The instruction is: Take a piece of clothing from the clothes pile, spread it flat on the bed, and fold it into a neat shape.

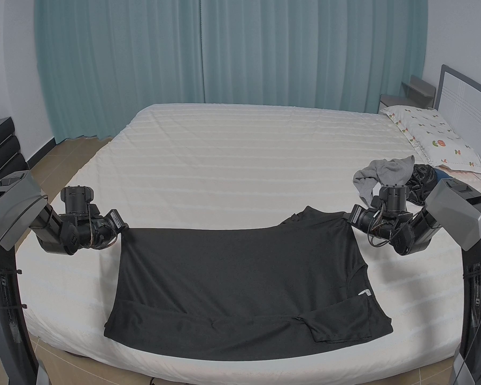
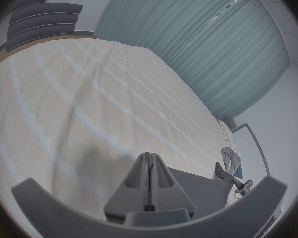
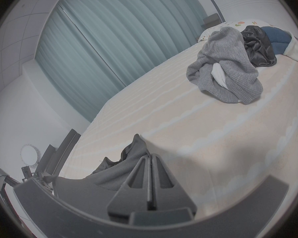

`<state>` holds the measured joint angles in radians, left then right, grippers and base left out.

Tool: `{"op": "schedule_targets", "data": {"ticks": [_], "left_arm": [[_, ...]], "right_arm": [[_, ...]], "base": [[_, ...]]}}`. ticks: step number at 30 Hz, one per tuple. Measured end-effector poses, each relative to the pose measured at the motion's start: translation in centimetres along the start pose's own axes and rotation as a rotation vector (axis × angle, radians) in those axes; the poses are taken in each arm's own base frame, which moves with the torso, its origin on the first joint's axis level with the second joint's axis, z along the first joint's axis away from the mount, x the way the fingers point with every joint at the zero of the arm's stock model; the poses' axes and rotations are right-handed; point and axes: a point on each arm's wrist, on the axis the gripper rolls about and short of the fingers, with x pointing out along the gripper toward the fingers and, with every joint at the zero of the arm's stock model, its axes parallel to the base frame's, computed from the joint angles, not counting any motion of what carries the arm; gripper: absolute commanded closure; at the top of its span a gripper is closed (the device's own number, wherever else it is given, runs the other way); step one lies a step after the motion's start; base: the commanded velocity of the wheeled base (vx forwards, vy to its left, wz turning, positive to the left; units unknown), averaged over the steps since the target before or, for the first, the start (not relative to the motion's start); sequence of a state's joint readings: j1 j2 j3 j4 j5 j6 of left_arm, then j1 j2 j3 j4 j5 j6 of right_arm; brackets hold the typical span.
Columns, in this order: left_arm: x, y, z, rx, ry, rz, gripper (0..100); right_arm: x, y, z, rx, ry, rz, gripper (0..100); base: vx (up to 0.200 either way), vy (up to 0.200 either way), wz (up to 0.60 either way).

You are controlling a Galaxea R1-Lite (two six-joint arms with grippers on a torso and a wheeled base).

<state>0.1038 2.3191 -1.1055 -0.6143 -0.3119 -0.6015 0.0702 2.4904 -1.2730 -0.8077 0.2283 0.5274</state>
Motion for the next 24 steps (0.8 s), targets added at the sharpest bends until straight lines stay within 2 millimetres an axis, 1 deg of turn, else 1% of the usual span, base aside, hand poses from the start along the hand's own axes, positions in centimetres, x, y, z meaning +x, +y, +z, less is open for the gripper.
{"op": "schedule_targets", "data": {"ticks": [6, 12, 19, 24], "left_arm": [[-0.2, 0.1, -0.2, -0.003, 0.01, 0.005, 100], [-0.8, 0.2, -0.7, 0.014, 0.023, 0.012, 100], [-2.1, 0.6, -2.0, 0.055, 0.061, 0.03, 100], [-3.0, 0.7, -2.7, 0.066, 0.058, 0.026, 100]], "right_arm": [[-0.7, 0.0, -0.3, 0.005, 0.029, 0.008, 100], [-2.1, 0.1, -0.7, 0.021, 0.063, 0.013, 100], [-4.1, 0.1, -1.7, 0.037, 0.104, 0.012, 100], [-5.9, 0.1, -2.2, 0.035, 0.096, 0.036, 100]], "base": [[0.0, 0.0, 0.0], [0.0, 0.0, 0.0], [0.0, 0.0, 0.0], [0.0, 0.0, 0.0]]}}
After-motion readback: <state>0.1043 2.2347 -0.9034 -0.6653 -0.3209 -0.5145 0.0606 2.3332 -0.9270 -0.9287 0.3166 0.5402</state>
